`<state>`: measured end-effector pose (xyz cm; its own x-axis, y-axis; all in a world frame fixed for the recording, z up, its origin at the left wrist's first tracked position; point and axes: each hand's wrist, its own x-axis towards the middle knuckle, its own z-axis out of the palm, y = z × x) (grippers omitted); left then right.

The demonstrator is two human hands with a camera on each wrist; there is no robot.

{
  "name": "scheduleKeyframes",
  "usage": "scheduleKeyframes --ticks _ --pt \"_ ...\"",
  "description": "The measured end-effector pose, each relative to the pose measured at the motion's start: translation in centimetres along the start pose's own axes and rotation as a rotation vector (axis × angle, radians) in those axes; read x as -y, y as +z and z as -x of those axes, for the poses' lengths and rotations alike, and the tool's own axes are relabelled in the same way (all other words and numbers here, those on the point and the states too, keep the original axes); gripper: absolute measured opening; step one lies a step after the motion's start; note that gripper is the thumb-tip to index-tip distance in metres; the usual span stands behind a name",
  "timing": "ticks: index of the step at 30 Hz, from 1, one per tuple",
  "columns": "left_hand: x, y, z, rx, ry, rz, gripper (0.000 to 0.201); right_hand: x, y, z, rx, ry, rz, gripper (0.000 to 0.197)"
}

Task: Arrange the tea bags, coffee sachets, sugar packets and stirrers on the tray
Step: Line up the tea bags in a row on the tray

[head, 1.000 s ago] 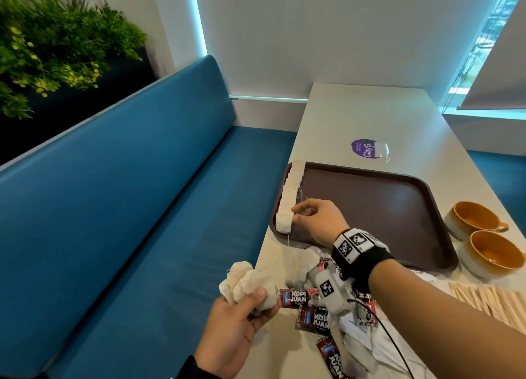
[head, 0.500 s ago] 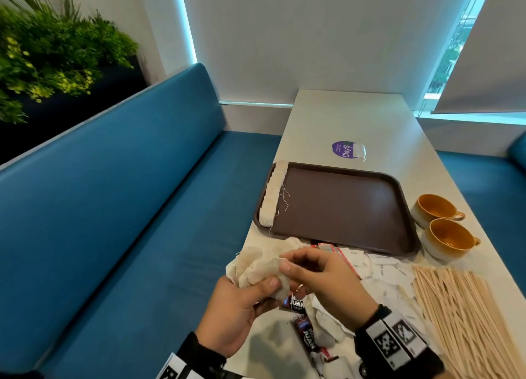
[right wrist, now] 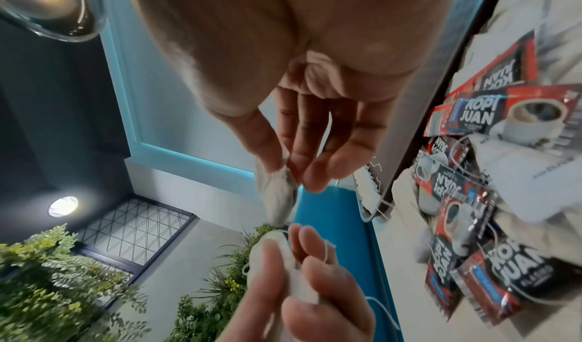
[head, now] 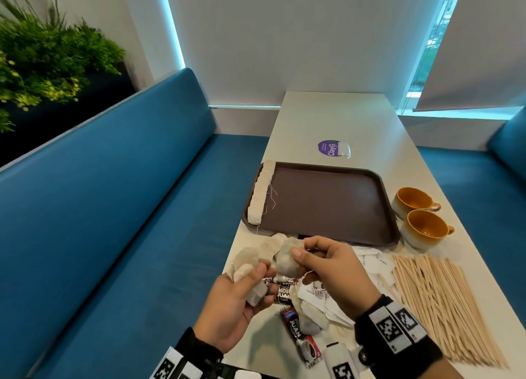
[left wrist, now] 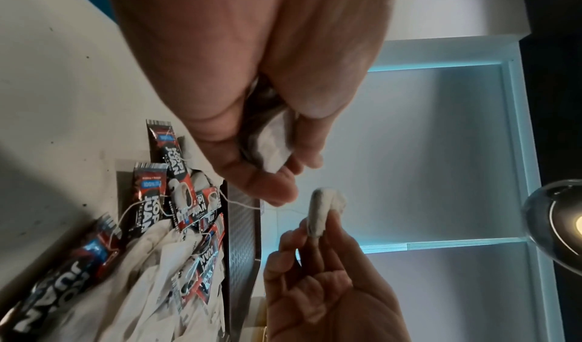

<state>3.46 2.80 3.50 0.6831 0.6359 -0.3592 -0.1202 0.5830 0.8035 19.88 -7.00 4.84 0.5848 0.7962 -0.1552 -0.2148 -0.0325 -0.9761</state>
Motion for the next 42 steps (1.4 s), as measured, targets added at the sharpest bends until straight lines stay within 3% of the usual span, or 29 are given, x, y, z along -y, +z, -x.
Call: scheduleKeyframes --ticks 6,10,13,18,23,25,29,35,42 --pt "0.4 0.3 -0.5 0.086 -0.025 -0.188 0.024 -0.2 -0.1 -0.1 0.059 -0.014 0.097 0.005" --pt "0.8 0.7 -0.7 0.037 -0.002 -0.190 0.009 -0.4 0.0 0.0 -0.012 -0.051 0.052 0.010" --pt "0.8 0.5 -1.0 -0.026 0.002 -0.150 0.009 -0.7 -0.3 0.0 -0.071 -0.101 -0.032 0.014" --pt "0.6 -0.2 -1.3 -0.041 -0.026 -0.141 0.015 -1.5 0.0 0.3 0.086 -0.080 0.071 0.018" --pt "0.8 -0.8 -1.6 -0.014 -0.059 -0.112 0.013 -1.7 0.7 -0.6 0.094 -0.051 0.196 0.020" --pt "0.9 -1.3 -1.9 -0.035 -0.069 -0.059 0.026 -1.3 0.9 -1.7 0.083 -0.042 0.223 0.019" --pt "1.0 -3.1 -2.7 -0.116 -0.107 0.082 0.024 0.9 0.9 -5.5 0.063 -0.038 0.354 0.017" --pt "0.5 -5.2 -3.3 -0.167 -0.150 0.197 0.035 2.5 1.9 -14.0 -0.052 -0.180 0.406 0.019" --pt "0.0 -6.3 -3.9 -0.200 -0.169 0.187 0.031 -3.6 3.9 -19.8 0.055 0.020 0.611 0.022"
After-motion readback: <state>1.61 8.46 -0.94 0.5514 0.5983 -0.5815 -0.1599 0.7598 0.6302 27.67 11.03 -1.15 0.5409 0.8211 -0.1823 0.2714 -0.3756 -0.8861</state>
